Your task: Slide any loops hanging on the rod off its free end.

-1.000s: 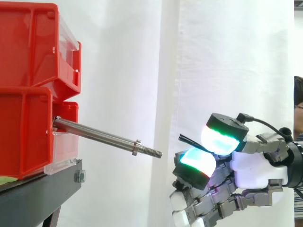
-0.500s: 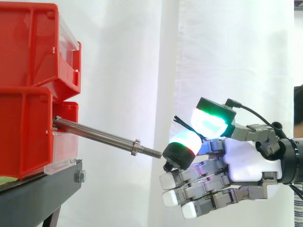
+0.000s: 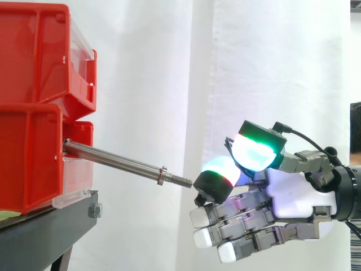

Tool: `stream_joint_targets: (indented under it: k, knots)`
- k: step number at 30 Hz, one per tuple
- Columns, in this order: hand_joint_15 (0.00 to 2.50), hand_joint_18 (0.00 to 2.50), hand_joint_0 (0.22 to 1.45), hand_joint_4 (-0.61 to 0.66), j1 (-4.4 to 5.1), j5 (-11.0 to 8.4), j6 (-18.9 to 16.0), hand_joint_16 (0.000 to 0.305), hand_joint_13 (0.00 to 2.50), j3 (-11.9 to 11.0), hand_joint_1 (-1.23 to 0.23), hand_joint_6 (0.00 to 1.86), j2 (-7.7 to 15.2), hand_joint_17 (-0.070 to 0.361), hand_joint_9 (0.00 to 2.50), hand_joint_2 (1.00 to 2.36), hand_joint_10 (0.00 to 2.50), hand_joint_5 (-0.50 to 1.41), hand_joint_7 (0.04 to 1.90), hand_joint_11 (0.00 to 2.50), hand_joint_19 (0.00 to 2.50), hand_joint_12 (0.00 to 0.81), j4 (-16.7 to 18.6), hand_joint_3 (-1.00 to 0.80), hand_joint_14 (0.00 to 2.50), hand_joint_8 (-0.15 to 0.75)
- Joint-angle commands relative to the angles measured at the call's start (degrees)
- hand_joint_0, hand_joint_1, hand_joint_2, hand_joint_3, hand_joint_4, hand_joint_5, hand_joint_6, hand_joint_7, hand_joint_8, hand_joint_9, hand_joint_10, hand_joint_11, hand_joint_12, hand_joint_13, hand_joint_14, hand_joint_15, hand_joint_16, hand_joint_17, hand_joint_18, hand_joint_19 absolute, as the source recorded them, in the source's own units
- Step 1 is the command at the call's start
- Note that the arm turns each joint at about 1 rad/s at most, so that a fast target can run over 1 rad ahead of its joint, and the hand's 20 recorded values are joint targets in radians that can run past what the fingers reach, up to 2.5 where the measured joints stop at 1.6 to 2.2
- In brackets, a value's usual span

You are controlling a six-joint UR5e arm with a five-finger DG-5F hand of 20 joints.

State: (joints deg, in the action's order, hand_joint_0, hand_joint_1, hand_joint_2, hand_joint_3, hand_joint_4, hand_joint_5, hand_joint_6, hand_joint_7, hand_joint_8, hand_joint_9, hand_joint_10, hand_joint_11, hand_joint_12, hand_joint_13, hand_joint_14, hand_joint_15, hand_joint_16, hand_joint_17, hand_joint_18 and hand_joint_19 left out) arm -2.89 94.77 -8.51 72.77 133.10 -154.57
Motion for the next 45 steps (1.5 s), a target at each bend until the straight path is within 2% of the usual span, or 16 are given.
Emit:
stream_joint_targets:
  k: [1, 8, 15, 20, 24, 30, 37, 45]
  knots:
    - [0.05, 0.60, 0.64, 0.04, 0.17, -0.02, 0.07, 0.034, 0.60, 0.00, -0.78, 0.82, -0.04, 0.077, 0.60, 1.01, 0.00, -0.20, 1.12, 0.11, 0.28, 0.271, -0.03, -0.39, 0.00, 0.230]
    - [0.05, 0.56, 0.61, 0.04, 0.25, -0.64, 0.07, 0.032, 0.59, 0.00, -0.65, 0.77, 0.05, 0.073, 0.62, 1.01, 0.00, -0.16, 1.18, 0.11, 0.29, 0.266, 0.06, -0.43, 0.00, 0.235]
    - [0.05, 0.52, 0.61, 0.05, 0.43, -0.72, 0.07, 0.032, 0.57, 0.00, -0.60, 0.78, 0.05, 0.072, 0.63, 1.02, 0.00, -0.16, 1.19, 0.11, 0.29, 0.267, 0.15, -0.30, 0.00, 0.243]
    - [0.05, 0.50, 0.62, 0.12, 0.69, -1.34, 0.16, 0.033, 0.56, 0.09, -0.70, 0.79, 0.05, 0.074, 0.60, 1.02, 0.00, -0.18, 1.17, 0.12, 0.28, 0.275, -0.03, -0.23, 0.00, 0.243]
    - [0.04, 0.54, 0.65, 0.13, 0.96, -1.95, 0.07, 0.035, 0.57, 0.09, -0.81, 0.83, 0.05, 0.079, 0.59, 1.01, 0.00, -0.20, 1.13, 0.13, 0.26, 0.281, -0.12, -0.33, 0.00, 0.243]
    - [0.04, 0.56, 0.66, 0.15, 0.96, -2.04, 0.16, 0.035, 0.58, 0.09, -0.82, 0.84, 0.05, 0.080, 0.60, 1.01, 0.00, -0.20, 1.10, 0.14, 0.26, 0.279, -0.12, -0.41, 0.00, 0.238]
    - [0.04, 0.56, 0.64, 0.12, 1.04, -2.04, 0.07, 0.034, 0.57, 0.09, -0.75, 0.84, 0.05, 0.077, 0.63, 1.00, 0.00, -0.19, 1.14, 0.14, 0.27, 0.275, -0.21, -0.50, 0.00, 0.244]
    - [0.03, 0.58, 0.66, 0.07, 1.04, -2.04, 0.07, 0.034, 0.58, 0.09, -0.79, 0.84, 0.05, 0.076, 0.64, 1.00, 0.01, -0.18, 1.15, 0.15, 0.25, 0.272, -0.21, -0.50, 0.00, 0.241]
